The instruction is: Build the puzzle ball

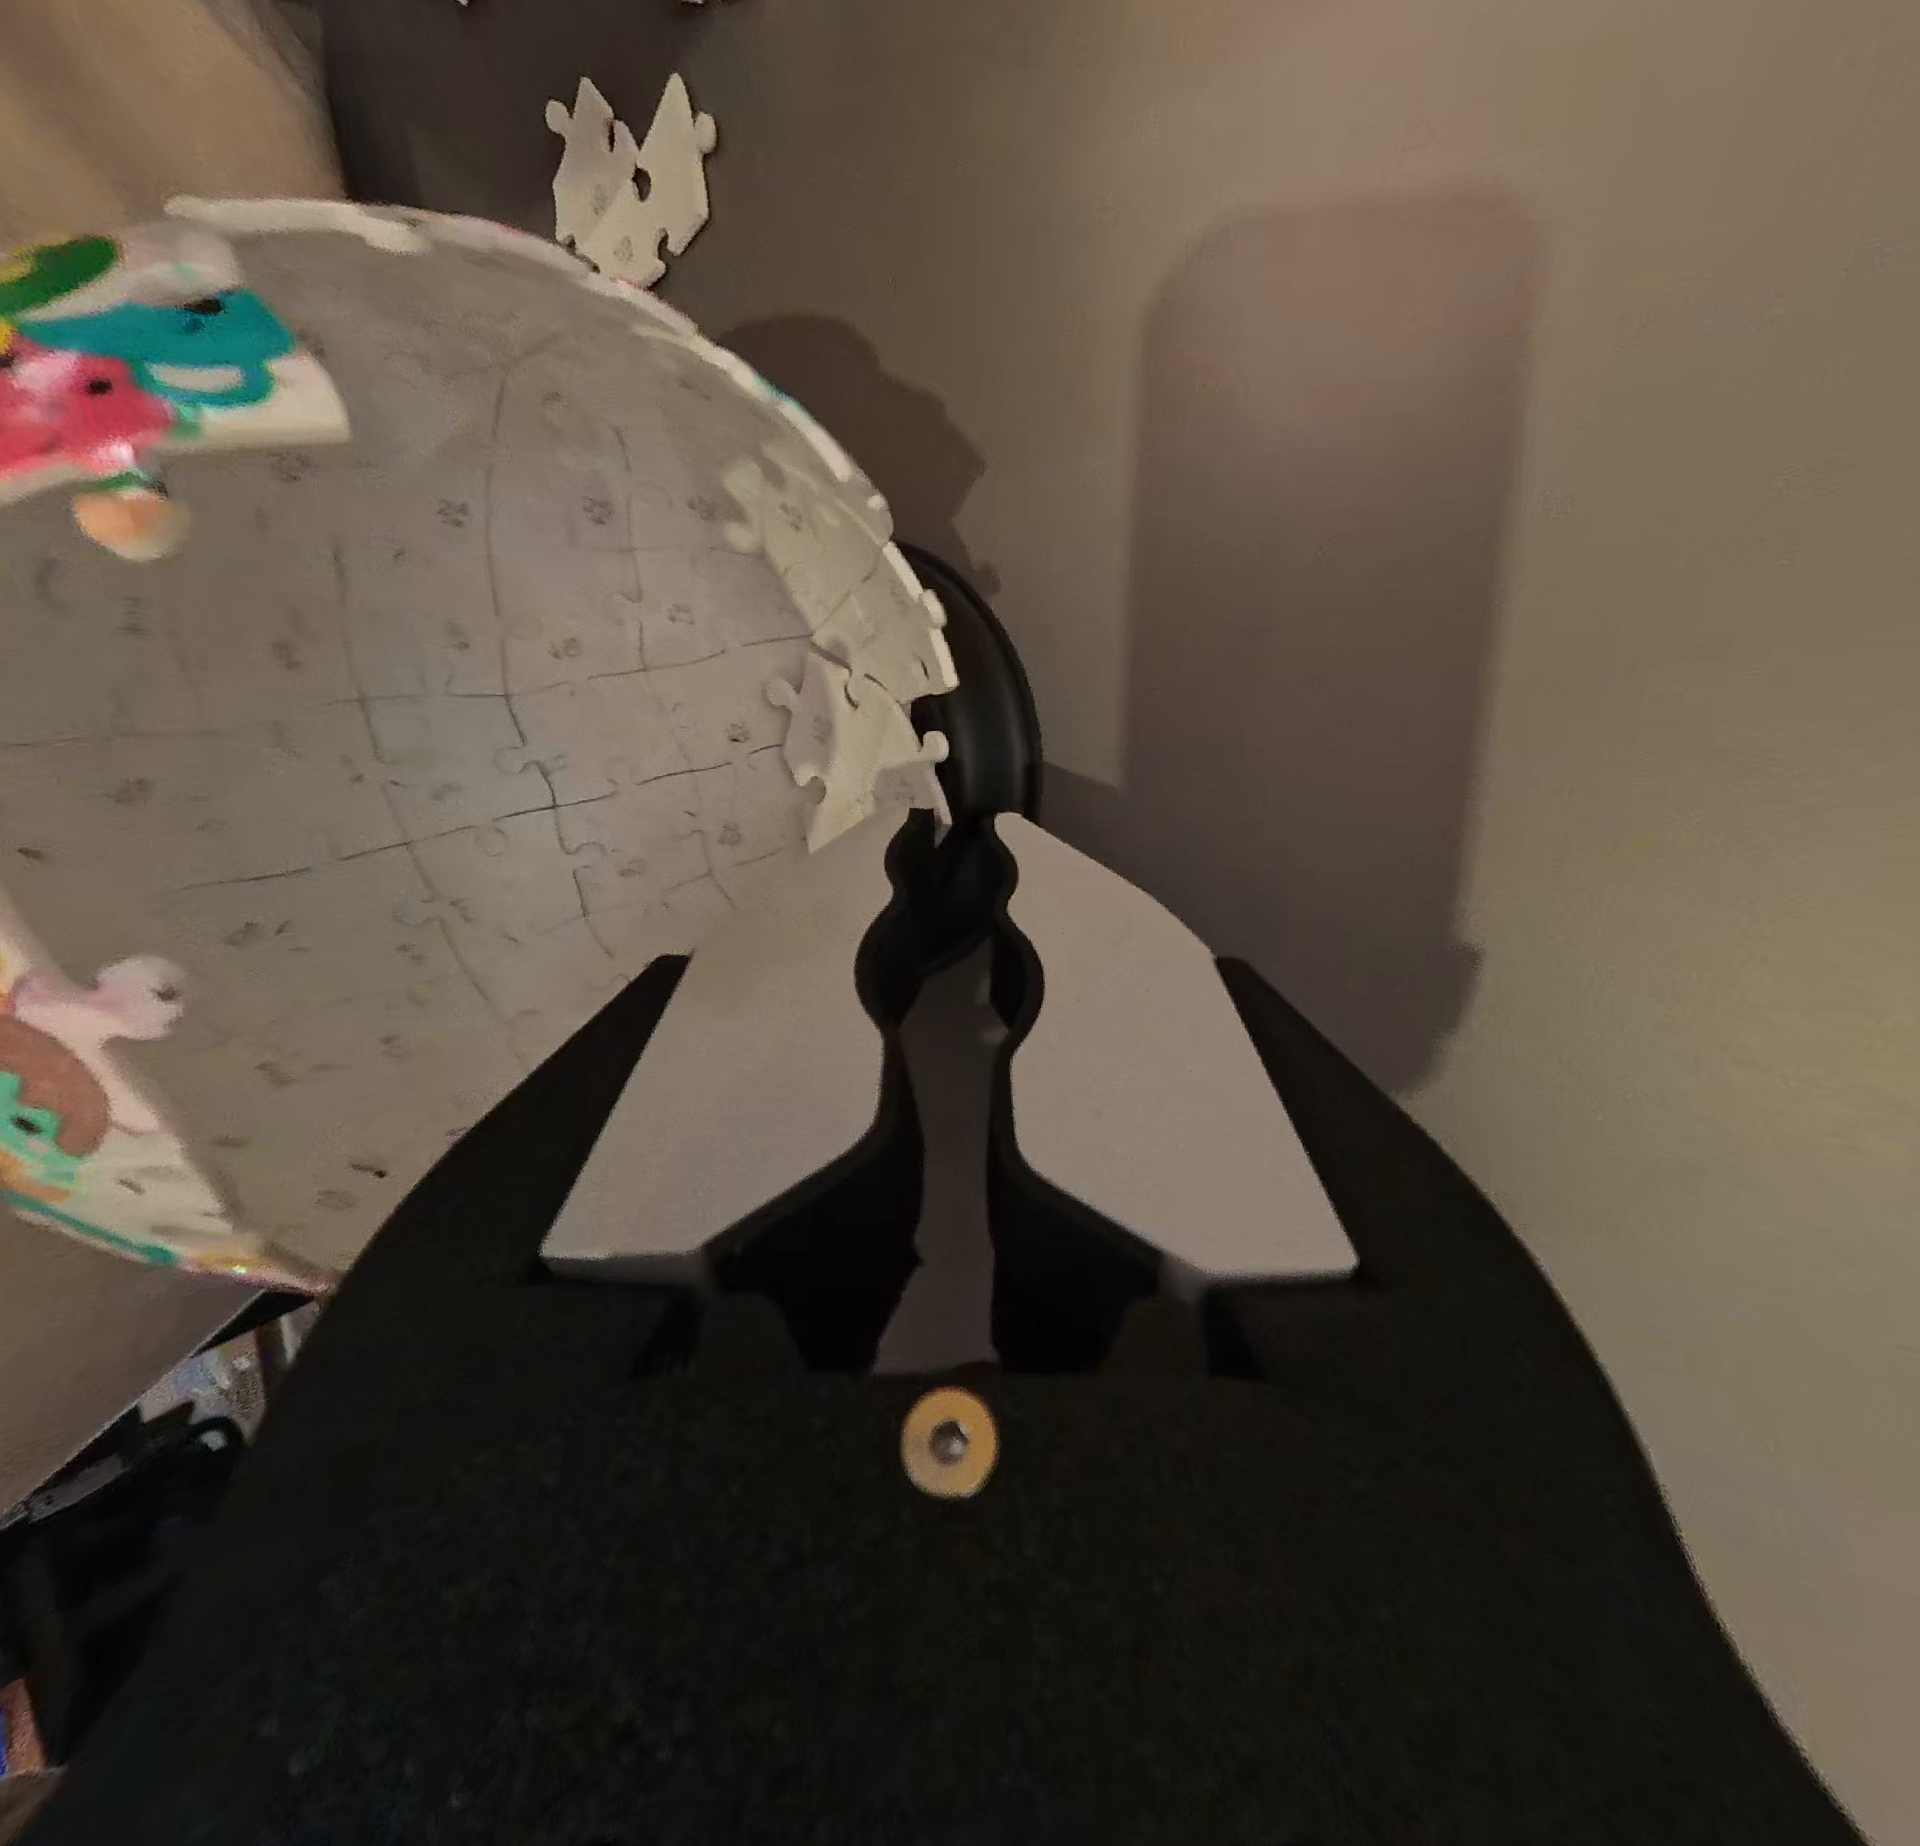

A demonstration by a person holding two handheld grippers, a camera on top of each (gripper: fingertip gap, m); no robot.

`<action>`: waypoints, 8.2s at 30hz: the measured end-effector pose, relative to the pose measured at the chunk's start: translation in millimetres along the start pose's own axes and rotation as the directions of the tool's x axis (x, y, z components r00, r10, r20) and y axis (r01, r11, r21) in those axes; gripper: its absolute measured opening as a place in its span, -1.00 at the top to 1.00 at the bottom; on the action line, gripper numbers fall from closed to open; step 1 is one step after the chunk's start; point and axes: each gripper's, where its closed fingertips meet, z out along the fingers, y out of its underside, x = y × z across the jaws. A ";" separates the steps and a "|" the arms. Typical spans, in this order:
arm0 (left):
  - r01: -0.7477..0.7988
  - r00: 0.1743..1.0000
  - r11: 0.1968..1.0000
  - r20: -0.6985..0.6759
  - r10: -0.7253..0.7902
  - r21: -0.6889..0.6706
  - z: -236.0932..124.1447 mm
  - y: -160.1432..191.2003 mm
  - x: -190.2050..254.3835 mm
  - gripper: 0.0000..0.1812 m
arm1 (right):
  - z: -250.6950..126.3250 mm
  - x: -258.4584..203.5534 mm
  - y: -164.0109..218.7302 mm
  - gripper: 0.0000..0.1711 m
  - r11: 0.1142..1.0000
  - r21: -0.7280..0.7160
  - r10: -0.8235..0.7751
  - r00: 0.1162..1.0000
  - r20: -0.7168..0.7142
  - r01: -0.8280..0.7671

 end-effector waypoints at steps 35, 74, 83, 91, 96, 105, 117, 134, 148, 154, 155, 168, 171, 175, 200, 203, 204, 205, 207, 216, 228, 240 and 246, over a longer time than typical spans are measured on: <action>-0.048 0.999 0.998 -0.017 0.047 -0.041 14.6 -0.2 8.0 0.18 | -37.4 -2.2 2.8 0.99 0.736 0.647 0.277 0.961 -0.020 -0.198; -0.077 0.997 0.994 0.005 0.078 -0.078 16.4 2.1 13.5 0.17 | -27.4 -6.3 12.5 0.87 0.646 0.729 0.389 0.919 -0.057 -0.228; -0.097 0.995 0.991 -0.018 0.096 -0.089 19.9 5.0 17.8 0.16 | -45.4 -3.9 11.3 0.78 0.951 0.288 0.161 0.976 -0.149 -0.113; -0.120 0.993 0.989 -0.011 0.120 -0.087 13.0 6.5 17.7 0.16 | -36.4 1.0 -8.6 0.82 0.992 -0.072 0.103 0.995 -0.017 -0.104; -0.105 0.995 0.992 -0.006 0.105 -0.075 4.5 9.5 15.4 0.17 | -21.9 -0.2 -10.5 0.81 0.987 -0.152 0.053 0.999 0.013 -0.051; -0.085 0.996 0.993 0.008 0.086 -0.081 -2.0 18.6 15.5 0.17 | -15.4 1.2 -3.9 0.84 0.977 -0.205 0.067 0.996 0.051 -0.056; -0.083 0.996 0.993 0.007 0.083 -0.085 -1.5 19.7 15.0 0.17 | -11.2 -2.4 -2.6 0.97 0.985 -0.163 0.079 0.992 0.102 -0.061; -0.097 0.995 0.991 -0.007 0.097 -0.088 4.3 13.3 18.8 0.18 | -24.4 -1.4 -5.8 0.98 0.868 0.474 0.180 0.984 -0.020 -0.149; -0.104 0.995 0.989 -0.009 0.104 -0.102 5.4 9.7 22.3 0.16 | -16.1 -1.2 -6.3 0.98 0.852 0.493 0.210 0.977 -0.016 -0.175; -0.104 0.995 0.989 -0.009 0.103 -0.102 5.6 9.1 22.3 0.16 | -16.2 -0.6 -6.9 0.98 0.858 0.488 0.213 0.976 -0.050 -0.162; -0.104 0.995 0.989 -0.010 0.104 -0.103 6.0 9.2 22.3 0.16 | -16.2 -0.4 -6.7 0.98 0.859 0.488 0.210 0.976 -0.060 -0.155; -0.111 0.994 0.988 -0.013 0.110 -0.110 7.0 9.4 23.6 0.16 | -15.2 1.3 -6.6 0.97 0.917 0.388 0.167 0.971 -0.171 -0.089; -0.112 0.994 0.987 -0.013 0.112 -0.111 6.9 9.5 23.8 0.16 | -15.3 2.2 -7.7 0.97 0.917 0.387 0.170 0.970 -0.173 -0.092; -0.112 0.994 0.987 -0.011 0.112 -0.111 6.9 9.2 23.6 0.16 | -15.3 3.4 -7.8 0.97 0.914 0.396 0.166 0.969 -0.183 -0.082; -0.098 0.995 0.992 -0.027 0.096 -0.085 8.5 5.8 24.1 0.16 | -47.2 8.9 -7.4 0.66 0.962 0.259 0.128 0.979 -0.161 -0.083; -0.078 0.997 0.996 -0.018 0.078 -0.041 1.4 0.7 20.5 0.16 | -60.2 10.6 -11.7 0.51 0.986 0.142 0.113 0.973 -0.200 -0.086; -0.073 0.997 0.997 -0.010 0.072 -0.026 -2.0 0.0 18.8 0.17 | -59.0 11.6 -12.1 0.47 0.993 0.094 0.091 0.974 -0.206 -0.073; -0.067 0.998 0.998 0.000 0.067 -0.014 -5.7 0.3 17.0 0.17 | -56.2 15.3 -11.5 0.44 0.998 0.042 0.058 0.973 -0.223 -0.050; -0.055 0.998 0.998 0.021 0.055 -0.004 -13.4 4.2 13.1 0.17 | -47.3 17.8 -9.7 0.34 0.999 -0.049 -0.016 0.974 -0.226 0.005; 0.015 0.995 1.000 0.102 -0.015 0.000 -35.9 23.6 -1.7 0.19 | -14.5 21.1 -8.2 0.10 0.969 -0.162 -0.223 0.947 -0.232 0.189; 0.013 0.994 1.000 0.111 -0.010 -0.018 -34.0 26.3 -4.0 0.19 | -14.8 30.0 -4.8 -0.03 0.934 -0.207 -0.346 0.887 -0.306 0.293; 0.017 0.993 0.999 0.116 -0.012 -0.038 -32.3 29.9 -5.7 0.18 | -9.0 31.5 -6.0 -0.02 0.903 -0.261 -0.413 0.857 -0.307 0.342; 0.015 0.993 0.999 0.116 -0.011 -0.038 -32.5 30.0 -5.8 0.18 | -7.8 32.5 -7.0 0.00 0.897 -0.269 -0.428 0.842 -0.330 0.351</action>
